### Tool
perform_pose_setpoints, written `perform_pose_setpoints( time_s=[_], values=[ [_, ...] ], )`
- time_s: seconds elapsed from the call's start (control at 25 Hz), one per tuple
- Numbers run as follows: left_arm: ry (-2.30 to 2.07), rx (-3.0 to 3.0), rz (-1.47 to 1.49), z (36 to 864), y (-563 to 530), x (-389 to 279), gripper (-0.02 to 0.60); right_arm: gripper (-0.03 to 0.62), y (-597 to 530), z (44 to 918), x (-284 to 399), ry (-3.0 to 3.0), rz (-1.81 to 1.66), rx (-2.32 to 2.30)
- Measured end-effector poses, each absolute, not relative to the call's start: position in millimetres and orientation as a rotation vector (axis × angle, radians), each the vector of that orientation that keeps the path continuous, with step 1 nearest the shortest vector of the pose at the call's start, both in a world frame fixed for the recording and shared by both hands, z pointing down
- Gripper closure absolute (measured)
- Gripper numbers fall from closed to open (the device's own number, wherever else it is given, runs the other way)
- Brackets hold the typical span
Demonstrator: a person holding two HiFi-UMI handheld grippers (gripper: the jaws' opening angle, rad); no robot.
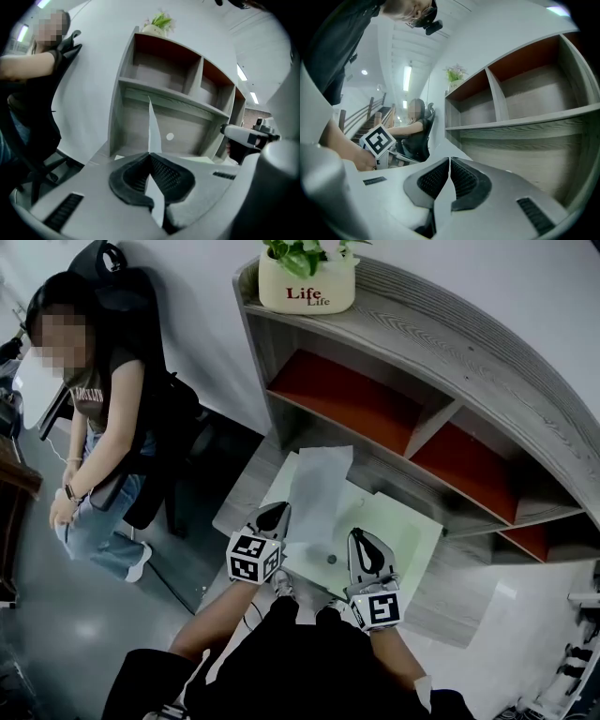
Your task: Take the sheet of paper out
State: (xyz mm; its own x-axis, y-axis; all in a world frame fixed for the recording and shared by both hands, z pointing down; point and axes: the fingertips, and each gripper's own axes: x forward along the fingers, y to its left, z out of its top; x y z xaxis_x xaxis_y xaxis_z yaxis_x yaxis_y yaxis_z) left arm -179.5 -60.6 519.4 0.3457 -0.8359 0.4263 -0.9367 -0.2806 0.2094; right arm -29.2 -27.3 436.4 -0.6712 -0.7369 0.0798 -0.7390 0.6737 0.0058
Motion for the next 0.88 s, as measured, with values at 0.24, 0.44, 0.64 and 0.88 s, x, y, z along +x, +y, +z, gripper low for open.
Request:
perform_pose_setpoints(
  time_s=[0.24,0.44,0.64,0.88],
  values=[
    [-1.668,2.311,0.280,482,-44,-183,0.575,0.569,-21,434,-30,-2.800,0.027,1.230],
    [-1.731,2.361,0.219,454,-29,-185,0.575,0.569,-20,422,-32,-2.814,-0.018,1.228],
    [-1.764,2.380,0.112,420,-13,-186,0.575,0.569,-18,405,-34,-2.841,-0.060,1.241],
    [-1.806,2.425,-0.005,371,7,-187,0.575,0.569,-15,369,-33,-2.893,-0.133,1.274]
  ],
)
